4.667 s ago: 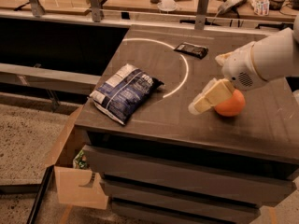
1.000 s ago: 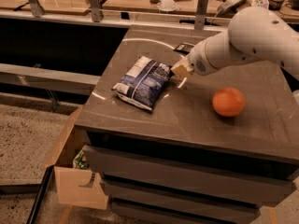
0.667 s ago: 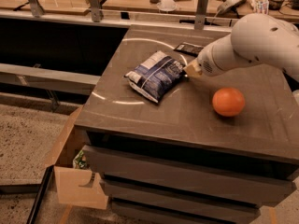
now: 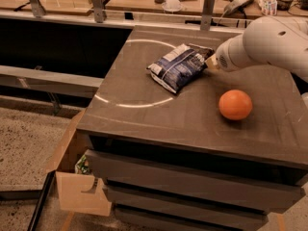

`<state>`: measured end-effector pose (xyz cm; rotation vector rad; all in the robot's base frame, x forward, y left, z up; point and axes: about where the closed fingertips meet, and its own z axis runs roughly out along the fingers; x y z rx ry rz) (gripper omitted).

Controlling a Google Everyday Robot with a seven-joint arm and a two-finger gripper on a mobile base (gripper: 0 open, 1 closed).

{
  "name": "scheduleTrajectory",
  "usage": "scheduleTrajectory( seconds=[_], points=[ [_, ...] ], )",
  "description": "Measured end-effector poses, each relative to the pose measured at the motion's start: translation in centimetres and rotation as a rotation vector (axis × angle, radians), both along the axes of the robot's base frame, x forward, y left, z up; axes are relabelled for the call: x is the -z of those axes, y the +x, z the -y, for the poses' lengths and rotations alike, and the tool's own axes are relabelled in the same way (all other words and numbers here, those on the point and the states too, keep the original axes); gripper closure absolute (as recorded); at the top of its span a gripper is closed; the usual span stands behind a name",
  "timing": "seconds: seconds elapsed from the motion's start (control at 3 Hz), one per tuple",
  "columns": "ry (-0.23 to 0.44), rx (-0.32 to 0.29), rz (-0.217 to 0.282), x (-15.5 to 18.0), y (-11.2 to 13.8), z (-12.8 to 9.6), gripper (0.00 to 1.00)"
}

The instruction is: Move blue chip bag near rxbar chocolate

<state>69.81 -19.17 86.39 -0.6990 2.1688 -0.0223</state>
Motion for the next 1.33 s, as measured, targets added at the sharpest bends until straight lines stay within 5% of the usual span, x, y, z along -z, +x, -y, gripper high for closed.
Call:
scheduleTrajectory(
  seconds=[0.67,1.33],
  points=[
    [-0.001,0.036,0.036,-2.0,1.6,1.9,0.90],
    [0.015,0.005,-0.001,-0.6,1.1,2.0,0.44]
  ],
)
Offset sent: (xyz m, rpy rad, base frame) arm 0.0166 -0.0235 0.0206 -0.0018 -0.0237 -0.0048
